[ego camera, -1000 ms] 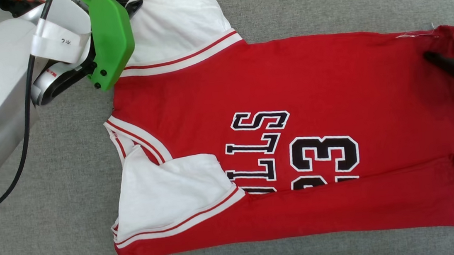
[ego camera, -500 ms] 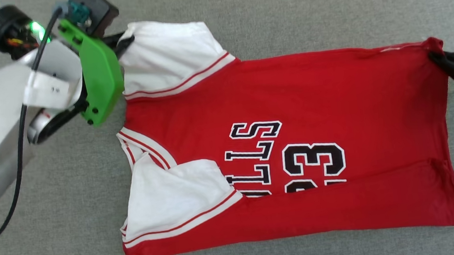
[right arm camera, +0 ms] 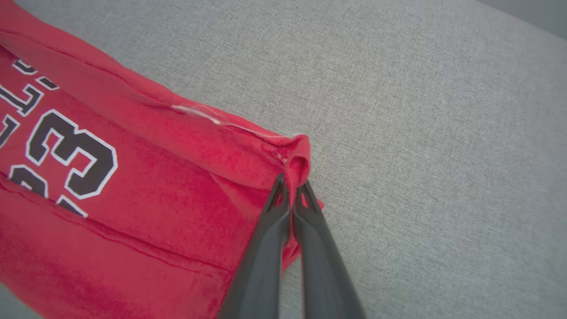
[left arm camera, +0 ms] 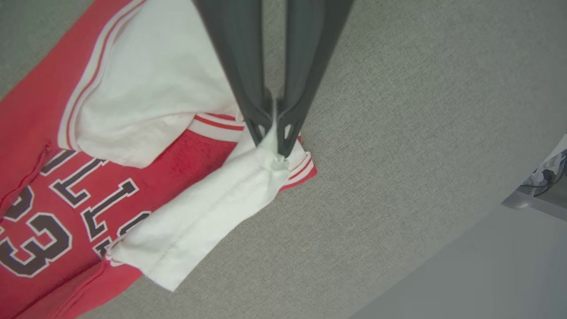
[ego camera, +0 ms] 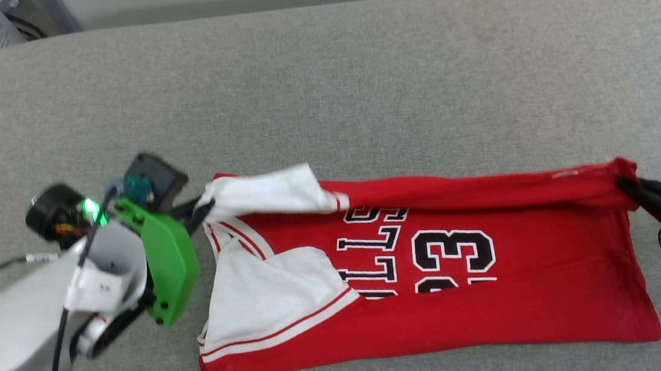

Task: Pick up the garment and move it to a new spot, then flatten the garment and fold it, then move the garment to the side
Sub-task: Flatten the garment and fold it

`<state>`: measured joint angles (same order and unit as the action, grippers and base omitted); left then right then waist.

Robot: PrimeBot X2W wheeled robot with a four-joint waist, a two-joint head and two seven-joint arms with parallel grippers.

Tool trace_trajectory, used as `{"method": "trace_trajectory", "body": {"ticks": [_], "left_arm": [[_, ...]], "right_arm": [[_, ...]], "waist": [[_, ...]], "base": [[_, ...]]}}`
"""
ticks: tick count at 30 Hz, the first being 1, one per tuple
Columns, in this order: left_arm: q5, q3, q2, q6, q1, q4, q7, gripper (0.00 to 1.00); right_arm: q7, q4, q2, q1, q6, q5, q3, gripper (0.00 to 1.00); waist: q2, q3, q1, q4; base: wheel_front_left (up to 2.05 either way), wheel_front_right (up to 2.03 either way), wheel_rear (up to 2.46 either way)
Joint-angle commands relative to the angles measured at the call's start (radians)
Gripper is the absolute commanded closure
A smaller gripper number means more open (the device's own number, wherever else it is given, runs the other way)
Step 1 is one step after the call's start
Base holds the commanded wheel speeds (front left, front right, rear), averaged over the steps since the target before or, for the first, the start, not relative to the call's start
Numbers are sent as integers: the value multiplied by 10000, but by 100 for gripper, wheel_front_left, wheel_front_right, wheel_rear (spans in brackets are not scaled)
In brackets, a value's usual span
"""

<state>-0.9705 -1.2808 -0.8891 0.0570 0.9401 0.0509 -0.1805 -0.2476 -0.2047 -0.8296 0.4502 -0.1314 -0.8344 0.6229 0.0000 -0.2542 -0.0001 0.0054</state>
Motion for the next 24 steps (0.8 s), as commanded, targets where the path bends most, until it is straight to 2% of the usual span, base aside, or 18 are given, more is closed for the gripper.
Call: {"method": "trace_trajectory", "body": {"ticks": [1, 4, 10, 19, 20, 21, 24], "left_arm": [[-37, 13, -119, 212, -496, -122, 132, 100], [-287, 11, -171, 497, -1393, -308, 373, 100], [-316, 8, 81, 716, -2777, -205, 554, 100], [-416, 10, 375, 954, -3686, 178, 900, 100], [-351, 41, 420, 1046, -3732, 246, 1086, 54], [-280, 89, 462, 1139, -3763, 299, 1294, 0], [-103, 285, 574, 1465, -3900, 405, 2021, 0]], "right_arm": [[147, 82, 11, -391, 7, -86, -93, 100], [257, 203, 60, -1106, 7, -149, -229, 100], [369, 145, 330, -2184, 7, -226, -565, 100], [685, -216, 771, -2948, 7, -48, -897, 100], [780, -223, 853, -2979, 7, -24, -969, 54], [858, -204, 896, -2993, 7, 21, -1031, 0], [1063, 133, 944, -3123, 7, -2, -1344, 0]], "waist": [[0, 315, 1, 49], [0, 430, 1, 60], [0, 376, 1, 44], [0, 367, 1, 10], [0, 416, 1, 1], [0, 461, 1, -4], [0, 667, 1, -8]], "base": [[0, 0, 0], [0, 0, 0], [0, 0, 0], [0, 0, 0], [0, 0, 0], [0, 0, 0], [0, 0, 0]]}}
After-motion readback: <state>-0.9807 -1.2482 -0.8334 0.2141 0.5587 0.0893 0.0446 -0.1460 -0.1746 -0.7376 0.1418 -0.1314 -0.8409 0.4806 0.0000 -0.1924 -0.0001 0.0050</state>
